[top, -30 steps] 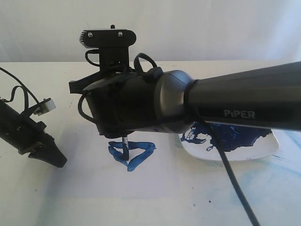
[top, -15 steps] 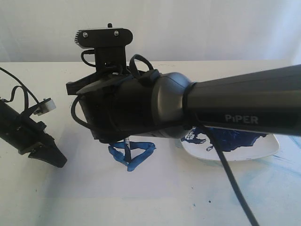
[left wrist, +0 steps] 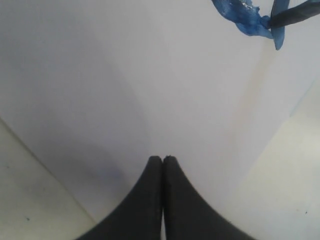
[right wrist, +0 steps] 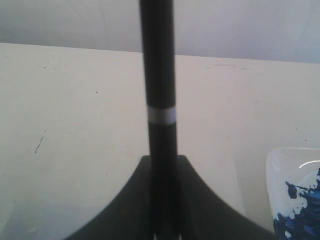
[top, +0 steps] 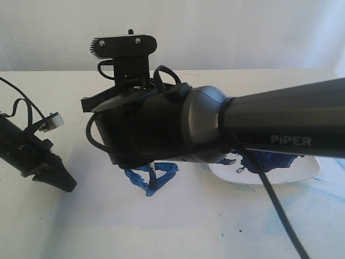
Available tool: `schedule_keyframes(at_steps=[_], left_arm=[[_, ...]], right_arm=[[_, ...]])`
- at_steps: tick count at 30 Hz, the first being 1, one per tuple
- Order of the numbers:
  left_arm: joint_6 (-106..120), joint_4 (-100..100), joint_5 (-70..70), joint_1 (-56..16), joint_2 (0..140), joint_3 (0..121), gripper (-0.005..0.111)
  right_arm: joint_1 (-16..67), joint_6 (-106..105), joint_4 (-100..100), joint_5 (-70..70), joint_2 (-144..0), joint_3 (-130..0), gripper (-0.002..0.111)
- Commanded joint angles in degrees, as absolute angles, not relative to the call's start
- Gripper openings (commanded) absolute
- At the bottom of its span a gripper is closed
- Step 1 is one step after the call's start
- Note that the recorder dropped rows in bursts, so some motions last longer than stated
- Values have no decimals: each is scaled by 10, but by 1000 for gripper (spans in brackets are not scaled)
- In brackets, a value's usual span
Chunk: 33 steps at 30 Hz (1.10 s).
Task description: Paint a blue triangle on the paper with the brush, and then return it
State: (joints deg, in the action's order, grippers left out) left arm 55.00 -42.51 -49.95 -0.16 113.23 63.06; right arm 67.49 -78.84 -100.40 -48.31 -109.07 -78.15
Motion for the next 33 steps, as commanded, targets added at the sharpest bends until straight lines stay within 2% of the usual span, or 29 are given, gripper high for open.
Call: schedule_keyframes(at_steps=[1, 11, 20, 30, 33], left_arm=[[554, -436, -508, -1, 1135, 628, 0], [554, -436, -508, -1, 1135, 628, 0], [554, -436, -508, -1, 1135, 628, 0], [554, -436, -508, -1, 1135, 628, 0], [554, -436, -508, -1, 1135, 628, 0]], right_arm=[[676, -791, -999, -487, -1081, -779, 0], [676, -791, -999, -475, -1067, -783, 0], [649, -828, -999, -490, -973, -788, 0], [422, -884, -999, -365, -844, -786, 0], [323, -870, -999, -170, -822, -786, 0]])
